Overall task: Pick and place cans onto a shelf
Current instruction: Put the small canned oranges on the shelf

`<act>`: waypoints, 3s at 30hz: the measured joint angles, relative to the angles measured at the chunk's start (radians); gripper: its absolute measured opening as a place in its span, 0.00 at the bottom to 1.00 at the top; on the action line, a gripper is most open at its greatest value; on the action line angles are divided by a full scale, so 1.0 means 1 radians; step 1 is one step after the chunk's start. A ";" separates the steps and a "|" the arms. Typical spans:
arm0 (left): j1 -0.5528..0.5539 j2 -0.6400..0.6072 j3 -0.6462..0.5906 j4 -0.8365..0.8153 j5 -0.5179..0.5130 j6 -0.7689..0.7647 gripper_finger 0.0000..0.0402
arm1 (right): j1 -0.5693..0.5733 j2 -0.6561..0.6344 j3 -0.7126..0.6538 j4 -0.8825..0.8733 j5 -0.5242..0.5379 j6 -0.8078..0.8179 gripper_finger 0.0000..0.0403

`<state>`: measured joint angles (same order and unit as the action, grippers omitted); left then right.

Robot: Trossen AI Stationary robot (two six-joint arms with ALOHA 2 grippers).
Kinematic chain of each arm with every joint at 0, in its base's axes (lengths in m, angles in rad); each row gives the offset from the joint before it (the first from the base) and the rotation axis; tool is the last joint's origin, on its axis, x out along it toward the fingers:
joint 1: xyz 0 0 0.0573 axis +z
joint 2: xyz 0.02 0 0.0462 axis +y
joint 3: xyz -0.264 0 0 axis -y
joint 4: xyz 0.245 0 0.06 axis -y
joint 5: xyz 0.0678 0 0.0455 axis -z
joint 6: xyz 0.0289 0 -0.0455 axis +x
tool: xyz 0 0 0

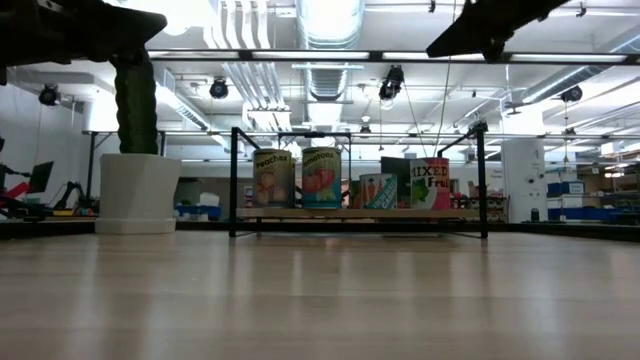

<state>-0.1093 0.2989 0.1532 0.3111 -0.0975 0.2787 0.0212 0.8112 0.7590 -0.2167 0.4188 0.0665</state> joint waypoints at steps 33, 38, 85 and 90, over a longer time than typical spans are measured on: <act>0.000 0.000 0.002 0.002 -0.001 -0.021 0.00 | -0.722 0.873 0.618 -0.283 -0.592 -0.316 0.03; 0.000 0.000 0.002 0.002 -0.001 -0.025 0.00 | -0.724 0.918 0.649 -0.267 -0.636 -0.329 0.03; 0.000 0.000 0.002 0.002 -0.001 -0.025 0.00 | -0.699 0.909 0.557 -0.255 -0.636 -0.295 0.03; 0.000 0.000 0.002 0.002 -0.001 -0.025 0.00 | -0.700 0.905 0.556 -0.257 -0.632 -0.276 0.03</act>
<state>-0.1093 0.2993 0.1547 0.3126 -0.0982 0.2535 -0.6785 1.7166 1.3155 -0.4733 -0.2133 -0.2092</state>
